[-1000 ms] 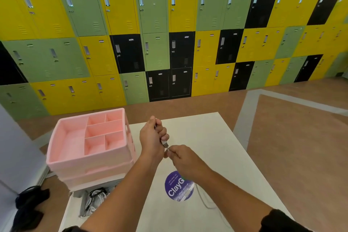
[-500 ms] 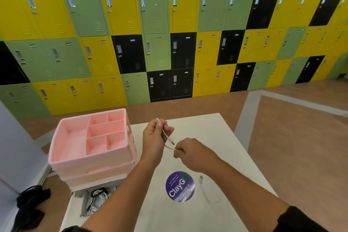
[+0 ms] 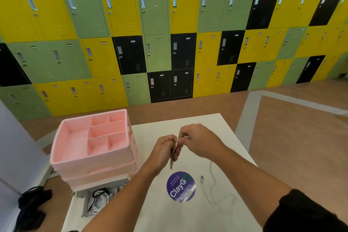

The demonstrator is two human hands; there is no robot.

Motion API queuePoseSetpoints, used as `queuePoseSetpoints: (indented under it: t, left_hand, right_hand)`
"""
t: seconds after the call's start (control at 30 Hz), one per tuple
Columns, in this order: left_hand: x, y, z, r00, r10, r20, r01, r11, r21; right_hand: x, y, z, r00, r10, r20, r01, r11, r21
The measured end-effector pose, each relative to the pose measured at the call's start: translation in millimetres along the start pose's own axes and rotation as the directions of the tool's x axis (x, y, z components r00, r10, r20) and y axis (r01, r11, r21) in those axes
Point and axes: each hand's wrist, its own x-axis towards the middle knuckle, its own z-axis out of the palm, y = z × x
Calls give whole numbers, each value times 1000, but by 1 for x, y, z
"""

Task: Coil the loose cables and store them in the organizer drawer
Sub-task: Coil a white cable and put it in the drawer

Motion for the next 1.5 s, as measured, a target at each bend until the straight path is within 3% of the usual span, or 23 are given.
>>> queuePoseSetpoints:
  t: [0.17, 0.53, 0.73, 0.9, 1.07, 1.13, 1.23, 1.37, 1.5]
  left_hand:
    - [-5, 13, 1, 997, -48, 67, 63, 971, -230]
    - [-8, 14, -2, 988, -78, 133, 124, 913, -389]
    - [-6, 19, 0, 991, -89, 97, 124, 875, -467]
    - [-1, 21, -2, 990, -126, 67, 139, 755, -641]
    - [9, 27, 1, 981, -196, -7, 85, 460, -884]
    - [12, 27, 2, 977, -207, -50, 35, 388, -921]
    - [17, 21, 3, 956, -214, -202, -76, 482, -873]
    - [18, 3, 0, 889, -123, -441, -154, 826, -541]
    - [3, -19, -7, 907, -3, -420, -89, 976, -201]
  right_hand:
    - [5, 10, -8, 1000, 18, -20, -12, 957, 289]
    - [8, 16, -4, 1000, -18, 0, 17, 936, 351]
    - [5, 21, 3, 998, -7, 65, -39, 733, 679]
    - [4, 26, 17, 993, 51, 108, -116, 617, 778]
    - [-1, 23, 41, 981, 128, 143, -191, 618, 763]
    - [-3, 19, 51, 972, 143, 186, -233, 650, 724]
    - [-7, 14, 65, 961, 123, 249, -251, 770, 586]
    - [-13, 3, 71, 938, 75, 338, -196, 920, 340]
    - [-10, -10, 60, 955, -9, 298, -40, 987, 155]
